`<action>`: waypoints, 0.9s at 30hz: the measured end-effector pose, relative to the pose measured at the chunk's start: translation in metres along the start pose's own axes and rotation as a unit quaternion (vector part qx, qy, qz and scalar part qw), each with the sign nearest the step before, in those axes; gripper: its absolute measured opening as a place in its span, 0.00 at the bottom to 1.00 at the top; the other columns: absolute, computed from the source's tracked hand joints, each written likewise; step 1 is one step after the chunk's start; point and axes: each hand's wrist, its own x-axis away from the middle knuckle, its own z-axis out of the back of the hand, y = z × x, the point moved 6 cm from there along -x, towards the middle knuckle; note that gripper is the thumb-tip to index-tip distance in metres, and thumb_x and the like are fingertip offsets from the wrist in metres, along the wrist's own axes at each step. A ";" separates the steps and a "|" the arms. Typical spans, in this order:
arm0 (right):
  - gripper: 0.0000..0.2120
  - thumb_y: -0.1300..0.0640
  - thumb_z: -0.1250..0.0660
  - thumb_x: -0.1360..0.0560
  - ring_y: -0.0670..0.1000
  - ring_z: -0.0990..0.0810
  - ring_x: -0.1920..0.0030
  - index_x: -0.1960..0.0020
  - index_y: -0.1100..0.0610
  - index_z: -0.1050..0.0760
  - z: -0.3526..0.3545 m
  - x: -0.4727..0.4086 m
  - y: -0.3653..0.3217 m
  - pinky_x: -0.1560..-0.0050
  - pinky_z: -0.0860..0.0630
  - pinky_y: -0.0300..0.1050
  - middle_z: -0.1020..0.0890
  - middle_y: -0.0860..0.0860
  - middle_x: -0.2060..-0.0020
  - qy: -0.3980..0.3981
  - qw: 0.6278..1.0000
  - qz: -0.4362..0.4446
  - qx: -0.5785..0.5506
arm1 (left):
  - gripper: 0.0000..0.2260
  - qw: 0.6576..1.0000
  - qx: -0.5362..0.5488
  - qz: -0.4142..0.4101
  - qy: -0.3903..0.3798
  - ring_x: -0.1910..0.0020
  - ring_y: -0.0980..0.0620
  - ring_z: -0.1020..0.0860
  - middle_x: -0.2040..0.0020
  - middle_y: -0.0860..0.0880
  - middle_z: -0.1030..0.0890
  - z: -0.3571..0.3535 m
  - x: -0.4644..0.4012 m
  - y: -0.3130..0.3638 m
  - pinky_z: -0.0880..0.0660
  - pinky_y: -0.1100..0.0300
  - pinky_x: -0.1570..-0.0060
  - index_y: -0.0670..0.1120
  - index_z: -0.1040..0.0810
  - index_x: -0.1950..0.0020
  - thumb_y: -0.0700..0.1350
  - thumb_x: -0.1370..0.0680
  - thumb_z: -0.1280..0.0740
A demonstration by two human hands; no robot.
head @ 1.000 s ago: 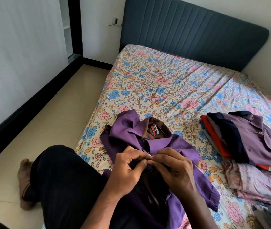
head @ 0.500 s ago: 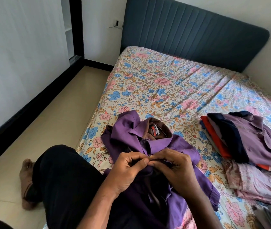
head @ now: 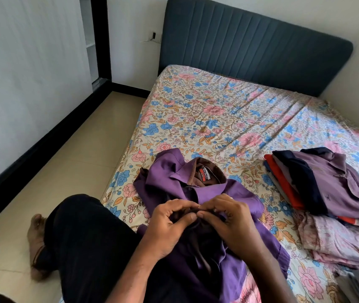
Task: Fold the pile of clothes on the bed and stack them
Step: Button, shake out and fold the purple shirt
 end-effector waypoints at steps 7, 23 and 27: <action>0.14 0.69 0.27 0.28 0.43 0.18 0.52 0.53 0.50 0.16 0.010 0.000 -0.001 0.51 0.21 0.44 0.16 0.39 0.56 0.057 0.994 -0.020 0.087 | 0.11 0.997 -0.061 -0.046 0.034 0.52 0.53 0.19 0.54 0.51 0.17 0.005 -0.001 0.000 0.25 0.65 0.49 0.52 0.14 0.49 0.37 0.22 0.30; 0.09 0.61 0.29 0.23 0.45 0.19 0.63 0.58 0.48 0.21 0.068 -0.015 -0.003 0.63 0.28 0.35 0.17 0.42 0.63 0.208 0.969 -0.132 0.024 | 0.10 0.946 -0.243 -0.212 -0.043 0.59 0.65 0.24 0.54 0.56 0.16 0.002 -0.116 0.128 0.31 0.73 0.56 0.47 0.14 0.47 0.34 0.24 0.28; 0.11 0.61 0.28 0.25 0.46 0.20 0.66 0.60 0.47 0.23 0.095 -0.026 -0.002 0.63 0.29 0.34 0.19 0.44 0.67 0.330 0.929 -0.148 0.082 | 0.11 0.867 -0.357 -0.346 -0.029 0.51 0.53 0.22 0.54 0.53 0.16 -0.051 -0.162 0.156 0.29 0.50 0.48 0.50 0.14 0.50 0.38 0.27 0.32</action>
